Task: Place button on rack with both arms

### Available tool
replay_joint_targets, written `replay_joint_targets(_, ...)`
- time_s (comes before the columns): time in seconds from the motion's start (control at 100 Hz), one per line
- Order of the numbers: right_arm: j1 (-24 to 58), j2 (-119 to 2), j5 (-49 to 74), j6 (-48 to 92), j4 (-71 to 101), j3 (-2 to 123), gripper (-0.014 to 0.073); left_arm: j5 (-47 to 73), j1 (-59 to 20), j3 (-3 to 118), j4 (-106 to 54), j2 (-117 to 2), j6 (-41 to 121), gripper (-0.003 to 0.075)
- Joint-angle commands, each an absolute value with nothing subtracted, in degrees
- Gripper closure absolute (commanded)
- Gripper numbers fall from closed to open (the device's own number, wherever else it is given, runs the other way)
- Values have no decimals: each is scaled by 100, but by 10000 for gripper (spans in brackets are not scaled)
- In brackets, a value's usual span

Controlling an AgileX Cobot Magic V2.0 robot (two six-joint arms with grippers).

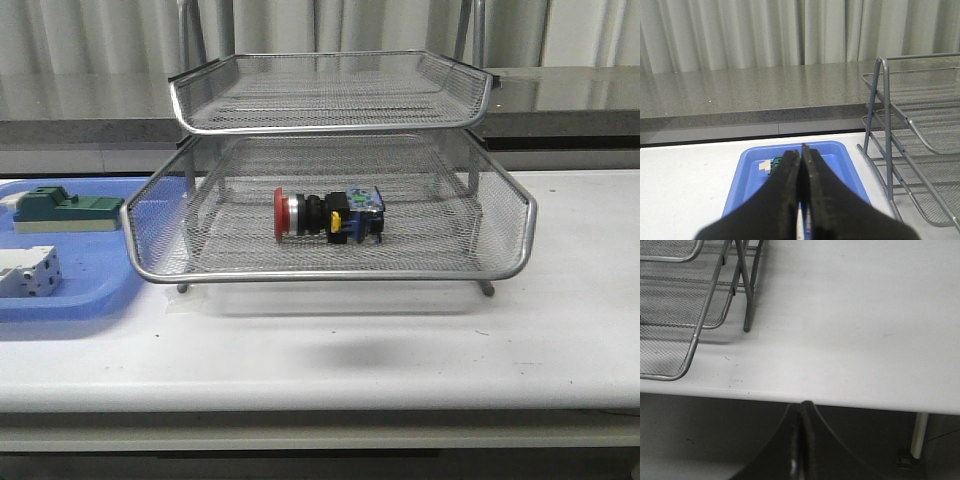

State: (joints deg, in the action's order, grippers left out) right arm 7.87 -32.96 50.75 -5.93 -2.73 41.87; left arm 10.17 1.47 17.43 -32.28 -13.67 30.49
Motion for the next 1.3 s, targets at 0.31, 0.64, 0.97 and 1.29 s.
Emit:
replay_joint_targets(0.31,785,-3348,4504,-604,145,4387,662,587,125,1890,-3307,-1410,2995,741)
replay_joint_targets(0.64,790,-4551,4880,-579,1509,4387,660,587,125,1890,-3307,-1410,2995,741)
replay_joint_targets(0.97,1829,-6001,4382,-101,2147,4387,660,587,125,1890,-3307,-1410,2995,741)
replay_joint_targets(1.29,3138,-7223,3346,-101,2147,4387,658,587,125,1890,-3307,-1410,2995,741)
